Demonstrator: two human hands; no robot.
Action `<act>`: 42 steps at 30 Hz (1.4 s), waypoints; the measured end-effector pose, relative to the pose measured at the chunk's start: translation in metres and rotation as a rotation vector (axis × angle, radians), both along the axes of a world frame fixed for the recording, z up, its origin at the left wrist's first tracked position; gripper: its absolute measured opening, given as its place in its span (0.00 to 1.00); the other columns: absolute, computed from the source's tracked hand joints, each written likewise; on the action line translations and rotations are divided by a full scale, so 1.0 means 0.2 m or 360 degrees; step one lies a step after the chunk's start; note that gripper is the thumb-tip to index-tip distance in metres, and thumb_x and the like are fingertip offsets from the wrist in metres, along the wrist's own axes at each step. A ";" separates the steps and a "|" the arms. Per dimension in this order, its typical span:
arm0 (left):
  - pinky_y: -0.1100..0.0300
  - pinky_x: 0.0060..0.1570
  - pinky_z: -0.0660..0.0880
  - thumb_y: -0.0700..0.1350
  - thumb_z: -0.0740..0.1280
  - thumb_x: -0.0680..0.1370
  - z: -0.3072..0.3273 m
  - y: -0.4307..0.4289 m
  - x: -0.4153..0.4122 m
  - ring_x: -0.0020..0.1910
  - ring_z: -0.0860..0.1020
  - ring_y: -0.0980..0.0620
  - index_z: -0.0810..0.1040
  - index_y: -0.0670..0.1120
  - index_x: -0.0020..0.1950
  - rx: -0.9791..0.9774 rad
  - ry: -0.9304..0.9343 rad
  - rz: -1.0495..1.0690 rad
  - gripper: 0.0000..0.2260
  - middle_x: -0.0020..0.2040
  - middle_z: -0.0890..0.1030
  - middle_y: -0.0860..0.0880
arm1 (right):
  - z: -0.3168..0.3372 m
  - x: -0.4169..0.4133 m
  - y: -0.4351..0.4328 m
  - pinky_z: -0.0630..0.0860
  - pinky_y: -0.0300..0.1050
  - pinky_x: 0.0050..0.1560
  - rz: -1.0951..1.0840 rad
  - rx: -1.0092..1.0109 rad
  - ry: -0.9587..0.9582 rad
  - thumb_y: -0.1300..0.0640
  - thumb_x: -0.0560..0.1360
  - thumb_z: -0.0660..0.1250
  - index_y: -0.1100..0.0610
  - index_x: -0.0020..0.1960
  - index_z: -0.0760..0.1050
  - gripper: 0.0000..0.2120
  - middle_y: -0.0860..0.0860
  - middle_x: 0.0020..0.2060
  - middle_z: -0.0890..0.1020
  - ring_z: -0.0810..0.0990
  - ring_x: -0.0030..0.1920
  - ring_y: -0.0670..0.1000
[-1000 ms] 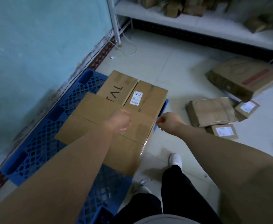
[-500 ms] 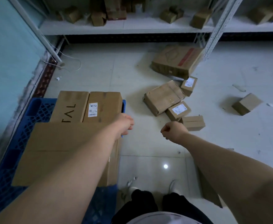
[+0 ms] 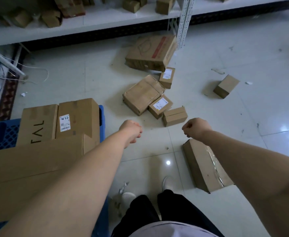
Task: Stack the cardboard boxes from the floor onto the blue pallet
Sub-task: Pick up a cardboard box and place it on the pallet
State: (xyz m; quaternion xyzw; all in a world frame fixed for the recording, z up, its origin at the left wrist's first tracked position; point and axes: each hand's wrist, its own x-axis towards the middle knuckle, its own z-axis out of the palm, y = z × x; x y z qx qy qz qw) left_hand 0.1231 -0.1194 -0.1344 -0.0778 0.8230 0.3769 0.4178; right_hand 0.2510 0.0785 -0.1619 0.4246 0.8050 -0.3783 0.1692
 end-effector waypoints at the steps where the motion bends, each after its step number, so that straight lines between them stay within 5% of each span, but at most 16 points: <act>1: 0.63 0.33 0.65 0.36 0.61 0.79 -0.02 0.05 0.03 0.39 0.73 0.49 0.71 0.48 0.42 -0.0002 -0.0010 -0.0044 0.09 0.46 0.76 0.45 | -0.02 0.05 0.04 0.81 0.50 0.52 -0.0060 -0.0003 0.0003 0.61 0.73 0.61 0.60 0.46 0.82 0.10 0.53 0.42 0.85 0.84 0.45 0.53; 8: 0.63 0.32 0.65 0.35 0.59 0.80 -0.09 0.28 0.23 0.36 0.71 0.49 0.69 0.47 0.39 -0.0015 -0.0186 -0.0473 0.11 0.40 0.74 0.47 | -0.07 0.40 0.21 0.78 0.45 0.48 -0.0519 0.0052 0.0013 0.63 0.75 0.62 0.54 0.36 0.77 0.11 0.53 0.41 0.83 0.83 0.45 0.55; 13: 0.60 0.34 0.71 0.37 0.61 0.79 -0.20 0.37 0.32 0.34 0.74 0.51 0.72 0.47 0.39 0.0006 -0.0132 -0.0653 0.10 0.37 0.76 0.50 | -0.14 0.66 0.21 0.80 0.54 0.53 -0.0736 0.0093 -0.0135 0.63 0.71 0.61 0.62 0.46 0.81 0.11 0.59 0.44 0.84 0.83 0.46 0.59; 17: 0.61 0.29 0.60 0.34 0.55 0.80 -0.21 0.40 0.41 0.32 0.66 0.50 0.66 0.48 0.38 -0.0087 -0.0246 -0.0617 0.13 0.36 0.68 0.48 | -0.17 0.78 0.20 0.80 0.49 0.50 -0.0770 -0.0031 -0.0201 0.63 0.73 0.62 0.60 0.45 0.81 0.09 0.57 0.44 0.85 0.83 0.48 0.58; 24: 0.59 0.39 0.67 0.34 0.60 0.77 -0.33 0.60 0.48 0.42 0.68 0.46 0.71 0.45 0.44 -0.0198 -0.0104 -0.0555 0.07 0.43 0.74 0.43 | -0.30 0.86 0.39 0.78 0.45 0.48 -0.0728 -0.0103 -0.0155 0.64 0.74 0.60 0.58 0.38 0.77 0.10 0.57 0.43 0.85 0.83 0.44 0.55; 27: 0.60 0.37 0.66 0.33 0.60 0.78 -0.42 0.73 0.58 0.41 0.70 0.47 0.70 0.46 0.39 -0.0235 -0.0136 -0.0466 0.11 0.44 0.74 0.43 | -0.44 0.96 0.56 0.75 0.44 0.43 -0.0707 -0.0119 -0.0194 0.62 0.73 0.59 0.64 0.45 0.80 0.11 0.55 0.39 0.82 0.79 0.40 0.54; 31: 0.62 0.36 0.69 0.37 0.61 0.79 -0.64 0.93 0.80 0.34 0.74 0.53 0.76 0.45 0.48 -0.0317 -0.0219 -0.0354 0.06 0.46 0.77 0.45 | -0.63 1.12 0.81 0.77 0.45 0.49 -0.0584 -0.0221 -0.0254 0.60 0.75 0.59 0.61 0.48 0.81 0.12 0.52 0.44 0.83 0.81 0.48 0.56; 33: 0.61 0.36 0.71 0.38 0.62 0.78 -0.80 1.03 0.92 0.35 0.76 0.53 0.77 0.44 0.57 -0.0351 -0.0250 -0.0263 0.10 0.47 0.78 0.46 | -0.76 1.18 0.95 0.75 0.44 0.42 -0.0520 -0.0225 -0.0327 0.60 0.74 0.60 0.63 0.47 0.81 0.12 0.57 0.47 0.84 0.80 0.46 0.57; 38: 0.57 0.42 0.75 0.40 0.63 0.79 -1.29 1.24 1.16 0.44 0.79 0.50 0.75 0.45 0.57 -0.0427 -0.0403 -0.0138 0.08 0.49 0.80 0.45 | -1.17 1.29 1.21 0.67 0.39 0.32 -0.0410 -0.0280 -0.0478 0.62 0.74 0.60 0.58 0.44 0.78 0.08 0.54 0.43 0.79 0.74 0.40 0.53; 42: 0.55 0.45 0.77 0.42 0.64 0.79 -1.65 1.35 1.26 0.51 0.81 0.45 0.74 0.44 0.63 -0.0517 -0.0424 -0.0171 0.13 0.52 0.80 0.44 | -1.52 1.33 1.26 0.74 0.43 0.46 -0.0466 -0.0366 -0.0515 0.60 0.76 0.62 0.57 0.54 0.80 0.11 0.54 0.51 0.81 0.79 0.53 0.56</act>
